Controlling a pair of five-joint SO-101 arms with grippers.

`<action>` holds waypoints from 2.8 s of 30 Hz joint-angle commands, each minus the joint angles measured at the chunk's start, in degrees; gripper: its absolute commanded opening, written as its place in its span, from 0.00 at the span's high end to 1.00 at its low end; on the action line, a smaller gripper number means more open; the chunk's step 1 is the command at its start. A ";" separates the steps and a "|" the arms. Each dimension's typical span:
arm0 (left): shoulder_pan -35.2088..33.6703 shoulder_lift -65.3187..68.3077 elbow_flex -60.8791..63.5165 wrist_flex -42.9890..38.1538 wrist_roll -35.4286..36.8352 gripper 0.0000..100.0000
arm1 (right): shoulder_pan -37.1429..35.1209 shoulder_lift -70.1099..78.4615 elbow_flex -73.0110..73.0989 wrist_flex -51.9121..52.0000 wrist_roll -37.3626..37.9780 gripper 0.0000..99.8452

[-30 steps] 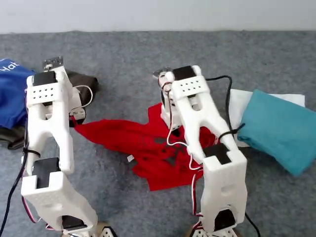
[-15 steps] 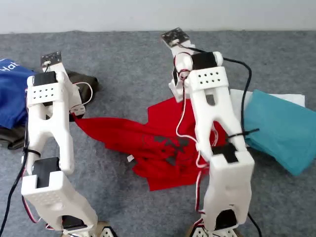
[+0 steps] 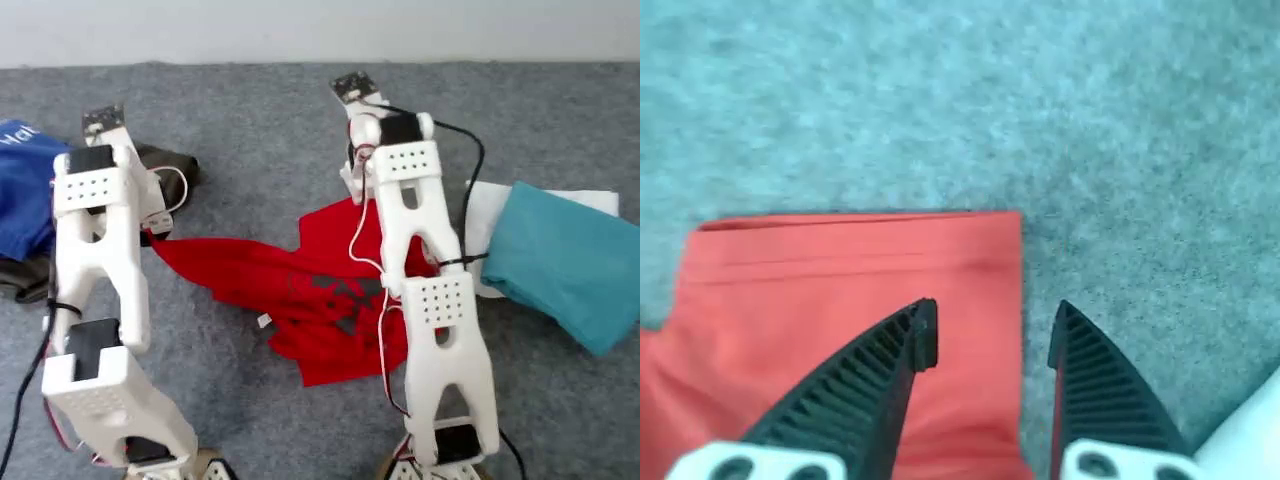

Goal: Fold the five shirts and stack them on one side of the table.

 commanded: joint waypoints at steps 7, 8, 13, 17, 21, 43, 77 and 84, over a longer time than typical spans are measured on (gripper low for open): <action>-0.18 -0.35 -0.40 -0.53 2.37 0.99 | 1.01 2.68 -4.31 -3.56 -0.35 0.81; -0.18 -0.35 -0.40 -0.53 2.37 0.99 | 1.01 2.77 -4.22 -3.82 -0.35 0.81; 0.18 -0.35 -0.40 -0.53 2.37 0.99 | 1.10 4.00 -1.05 -7.25 -0.35 0.81; -0.26 -0.44 -0.31 -0.44 2.46 0.99 | 1.10 4.35 1.23 -9.98 -0.44 0.81; 0.00 -0.44 -0.31 -0.44 2.46 0.99 | 1.10 4.35 1.14 -10.51 -0.35 0.81; 0.00 -0.88 -0.31 -0.44 2.46 0.99 | -0.40 4.09 3.16 -9.36 3.78 0.99; 2.20 -36.57 -34.59 13.80 -2.73 0.99 | 8.40 -58.24 -17.32 0.31 -0.88 0.99; -2.37 -55.30 -29.05 13.80 -2.81 0.99 | 13.67 -71.43 -17.32 -2.24 -0.88 0.99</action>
